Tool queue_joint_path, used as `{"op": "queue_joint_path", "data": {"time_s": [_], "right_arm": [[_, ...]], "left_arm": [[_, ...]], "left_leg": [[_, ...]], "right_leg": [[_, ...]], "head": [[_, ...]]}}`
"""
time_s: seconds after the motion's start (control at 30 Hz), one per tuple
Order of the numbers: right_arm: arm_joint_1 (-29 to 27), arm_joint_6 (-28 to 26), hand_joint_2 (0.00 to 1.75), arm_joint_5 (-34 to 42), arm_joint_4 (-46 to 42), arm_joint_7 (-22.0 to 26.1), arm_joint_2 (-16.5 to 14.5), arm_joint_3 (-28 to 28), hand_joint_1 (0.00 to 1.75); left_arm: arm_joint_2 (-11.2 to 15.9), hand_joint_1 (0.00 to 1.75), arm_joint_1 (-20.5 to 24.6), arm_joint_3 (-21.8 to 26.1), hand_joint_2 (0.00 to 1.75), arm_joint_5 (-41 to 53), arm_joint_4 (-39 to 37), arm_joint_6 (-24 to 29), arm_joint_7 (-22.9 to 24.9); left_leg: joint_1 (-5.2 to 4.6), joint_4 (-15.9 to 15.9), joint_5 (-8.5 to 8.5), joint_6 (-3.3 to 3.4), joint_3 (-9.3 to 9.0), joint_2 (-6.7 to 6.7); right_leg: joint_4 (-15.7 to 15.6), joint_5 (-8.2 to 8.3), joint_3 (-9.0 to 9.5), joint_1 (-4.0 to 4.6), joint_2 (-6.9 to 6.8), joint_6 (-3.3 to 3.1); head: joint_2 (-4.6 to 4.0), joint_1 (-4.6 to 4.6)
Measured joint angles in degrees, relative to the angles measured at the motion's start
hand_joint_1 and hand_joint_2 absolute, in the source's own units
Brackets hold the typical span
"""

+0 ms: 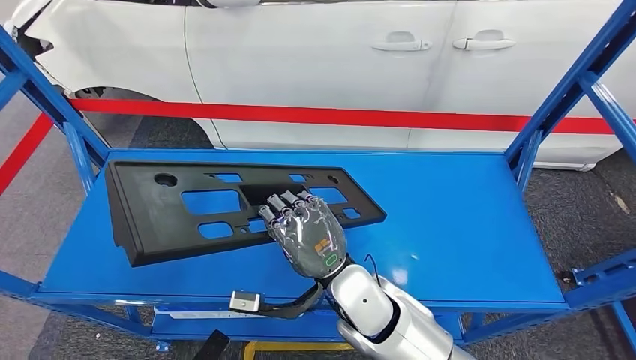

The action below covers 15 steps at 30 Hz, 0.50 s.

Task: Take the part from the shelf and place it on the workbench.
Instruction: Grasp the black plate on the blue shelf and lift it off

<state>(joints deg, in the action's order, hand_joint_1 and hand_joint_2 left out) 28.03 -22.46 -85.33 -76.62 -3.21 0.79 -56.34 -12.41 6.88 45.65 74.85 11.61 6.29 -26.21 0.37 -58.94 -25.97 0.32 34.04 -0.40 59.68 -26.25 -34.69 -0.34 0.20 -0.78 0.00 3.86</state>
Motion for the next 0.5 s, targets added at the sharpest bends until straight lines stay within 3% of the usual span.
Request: {"op": "queue_joint_path", "data": {"time_s": [0.07, 0.13, 0.23, 0.27, 0.3, 0.33, 0.4, 0.47, 0.5], "right_arm": [[0.13, 0.11, 1.75, 0.08, 0.32, -0.23, -0.05, -0.07, 1.75], [0.39, 0.37, 1.75, 0.13, 0.68, -0.55, -0.04, -0.1, 1.75], [0.65, 1.0, 1.75, -0.04, 1.59, -1.21, 0.12, -0.1, 1.75], [0.64, 1.15, 1.75, -0.15, 1.99, -1.39, 0.24, -0.1, 1.75], [0.64, 1.28, 1.75, -0.23, 2.4, -1.56, 0.38, -0.1, 1.75], [0.67, 1.4, 1.75, -0.28, 2.73, -1.73, 0.49, -0.1, 1.75], [0.81, 1.57, 1.75, -0.33, 3.32, -2.07, 0.65, -0.08, 1.75], [0.97, 1.51, 1.75, -0.35, 3.8, -2.42, 0.73, -0.01, 1.75], [1.02, 1.44, 1.75, -0.35, 4.02, -2.62, 0.78, 0.05, 1.75]], "left_arm": [[0.06, 0.0, -0.03, 0.02, 1.75, -0.21, 0.0, 0.87, 0.59], [0.1, 0.0, 0.03, 0.03, 1.75, -0.27, 0.0, 2.16, 1.62], [0.11, 0.0, -0.07, 0.02, 1.75, -0.03, 0.0, 4.56, 3.36], [0.11, 0.0, -0.17, 0.01, 1.75, 0.08, 0.0, 5.37, 3.85], [0.1, 0.0, -0.27, 0.01, 1.75, 0.21, 0.0, 6.04, 4.22], [0.09, 0.0, -0.34, 0.01, 1.75, 0.31, 0.0, 6.55, 4.49], [0.05, 0.0, -0.4, -0.02, 1.75, 0.59, 0.0, 7.2, 4.72], [0.01, 0.0, -0.45, -0.08, 1.75, 0.83, 0.0, 7.62, 4.8], [0.0, 0.0, -0.49, -0.11, 1.75, 0.88, 0.0, 7.81, 4.86]], "left_leg": [[0.16, 0.36, 0.33, 0.68, -0.02, 0.0], [0.44, 0.89, 0.69, 1.5, -0.19, 0.08], [0.46, 0.98, 0.75, 2.07, -0.2, 0.19], [0.44, 0.91, 0.72, 2.09, -0.19, 0.2], [0.43, 0.82, 0.67, 2.08, -0.18, 0.18], [0.43, 0.7, 0.6, 2.03, -0.2, 0.13], [0.36, 0.39, 0.33, 1.77, -0.21, 0.03], [0.17, 0.11, 0.15, 1.32, -0.04, 0.01], [0.09, 0.09, 0.15, 1.04, 0.05, 0.02]], "right_leg": [[-0.09, 0.01, 0.0, -0.01, -0.01, 0.62], [2.21, -1.65, -1.06, -0.02, -0.04, 1.12], [12.84, -6.75, -6.06, -0.1, -0.06, 1.5], [15.45, -7.39, -7.36, -0.12, -0.07, 1.58], [15.91, -6.86, -7.64, -0.16, -0.07, 1.59], [14.07, -5.33, -6.79, -0.2, -0.08, 1.52], [6.29, -1.51, -3.0, -0.18, -0.1, 1.14], [0.92, 0.06, -0.49, 0.03, -0.07, 0.75], [0.26, -0.08, -0.25, 0.16, -0.03, 0.61]], "head": [[0.0, 0.0], [0.0, 0.01], [0.0, 0.02], [0.0, 0.02], [0.0, 0.02], [0.0, 0.02], [0.0, 0.02], [0.0, 0.01], [0.0, 0.0]]}}
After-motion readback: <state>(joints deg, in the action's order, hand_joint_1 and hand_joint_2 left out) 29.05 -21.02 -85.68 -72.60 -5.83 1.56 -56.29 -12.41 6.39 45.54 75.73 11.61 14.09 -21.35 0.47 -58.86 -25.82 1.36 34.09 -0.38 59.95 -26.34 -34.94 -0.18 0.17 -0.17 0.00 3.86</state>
